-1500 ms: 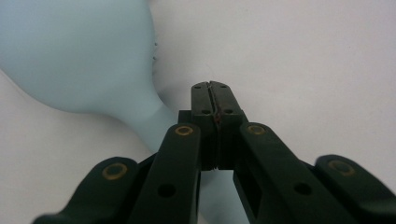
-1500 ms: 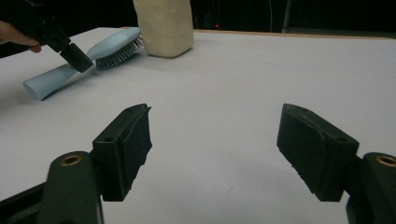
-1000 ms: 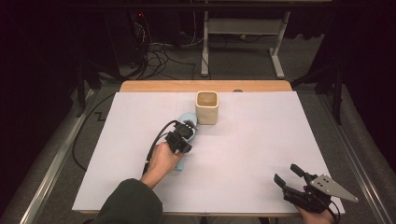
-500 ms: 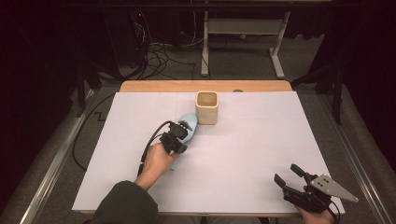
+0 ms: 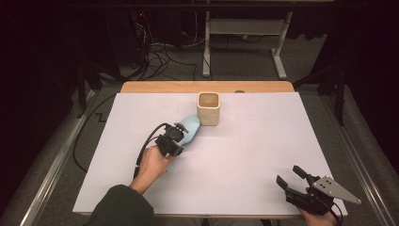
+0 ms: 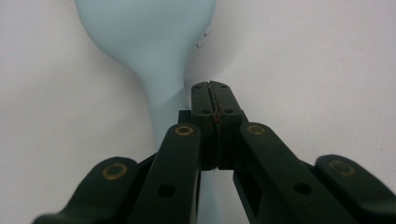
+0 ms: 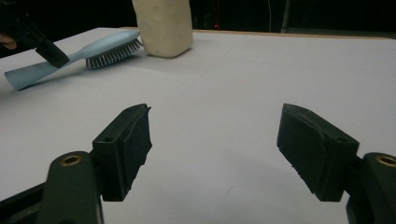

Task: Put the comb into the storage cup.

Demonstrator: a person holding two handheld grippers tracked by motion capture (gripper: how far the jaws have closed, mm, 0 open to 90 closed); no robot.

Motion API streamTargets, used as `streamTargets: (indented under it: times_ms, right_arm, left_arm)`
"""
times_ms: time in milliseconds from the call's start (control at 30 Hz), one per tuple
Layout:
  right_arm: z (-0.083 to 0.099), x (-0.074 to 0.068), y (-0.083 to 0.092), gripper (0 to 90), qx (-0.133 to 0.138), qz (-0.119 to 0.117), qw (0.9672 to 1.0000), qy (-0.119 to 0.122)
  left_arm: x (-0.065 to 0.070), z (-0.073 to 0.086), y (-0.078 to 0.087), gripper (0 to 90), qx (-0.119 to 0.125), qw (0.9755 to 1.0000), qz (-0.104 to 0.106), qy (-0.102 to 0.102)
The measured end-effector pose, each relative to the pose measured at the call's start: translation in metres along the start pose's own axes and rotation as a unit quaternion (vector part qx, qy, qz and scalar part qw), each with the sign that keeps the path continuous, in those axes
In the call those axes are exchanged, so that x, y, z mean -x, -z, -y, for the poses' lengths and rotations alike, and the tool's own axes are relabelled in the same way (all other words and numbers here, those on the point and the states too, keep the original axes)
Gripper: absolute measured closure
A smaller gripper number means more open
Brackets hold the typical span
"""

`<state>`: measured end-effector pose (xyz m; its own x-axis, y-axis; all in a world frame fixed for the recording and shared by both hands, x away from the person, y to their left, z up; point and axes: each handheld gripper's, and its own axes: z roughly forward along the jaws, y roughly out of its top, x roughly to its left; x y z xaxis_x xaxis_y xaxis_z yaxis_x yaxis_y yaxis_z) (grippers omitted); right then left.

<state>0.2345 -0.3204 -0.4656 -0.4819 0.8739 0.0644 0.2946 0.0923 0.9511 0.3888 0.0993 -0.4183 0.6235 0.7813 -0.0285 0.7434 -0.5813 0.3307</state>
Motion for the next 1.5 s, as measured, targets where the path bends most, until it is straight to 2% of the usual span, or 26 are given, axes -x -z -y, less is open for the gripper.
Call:
streamTargets:
  times_ms: [100, 633, 900, 1000, 1067, 1167, 1233, 1267, 1500]
  right_arm:
    - [0.000, 0.000, 0.000, 26.1, 0.000, 0.000, 1.0000, 0.000]
    - [0.000, 0.000, 0.000, 26.1, 0.001, 0.001, 1.0000, -0.002]
    - [0.000, 0.001, 0.000, 26.1, 0.001, 0.001, 1.0000, -0.003]
    - [0.000, 0.001, 0.001, 26.1, 0.000, 0.002, 1.0000, -0.004]
    - [0.000, 0.001, 0.001, 25.9, 0.000, 0.003, 1.0000, -0.003]
    - [0.000, 0.000, 0.000, 25.8, 0.001, 0.003, 1.0000, -0.001]
    - [0.000, 0.000, 0.001, 25.8, 0.000, 0.002, 1.0000, -0.001]
    - [0.000, 0.000, 0.001, 25.8, 0.000, 0.002, 1.0000, -0.001]
    - [0.000, 0.000, 0.000, 25.8, 0.001, 0.001, 1.0000, -0.001]
  left_arm:
    - [-0.001, 0.003, 0.000, 89.4, -0.003, 1.0000, -0.007, -0.003]
    - [-0.008, 0.011, 0.003, 89.1, -0.004, 0.9999, -0.015, -0.001]
    - [-0.008, 0.011, 0.007, 86.1, 0.016, 0.9998, 0.004, -0.006]
    - [-0.010, 0.011, 0.011, 83.1, 0.026, 0.9997, 0.003, -0.003]
    - [-0.010, 0.010, 0.013, 80.5, 0.030, 0.9994, -0.012, -0.009]
    - [-0.012, 0.006, 0.018, 74.7, 0.041, 0.9991, -0.009, -0.008]
    - [-0.014, 0.003, 0.019, 70.1, 0.035, 0.9994, -0.002, -0.006]
    - [-0.015, 0.001, 0.019, 67.0, 0.030, 0.9995, -0.009, -0.007]
    - [-0.021, -0.006, 0.010, 52.4, 0.021, 0.9997, -0.007, 0.002]
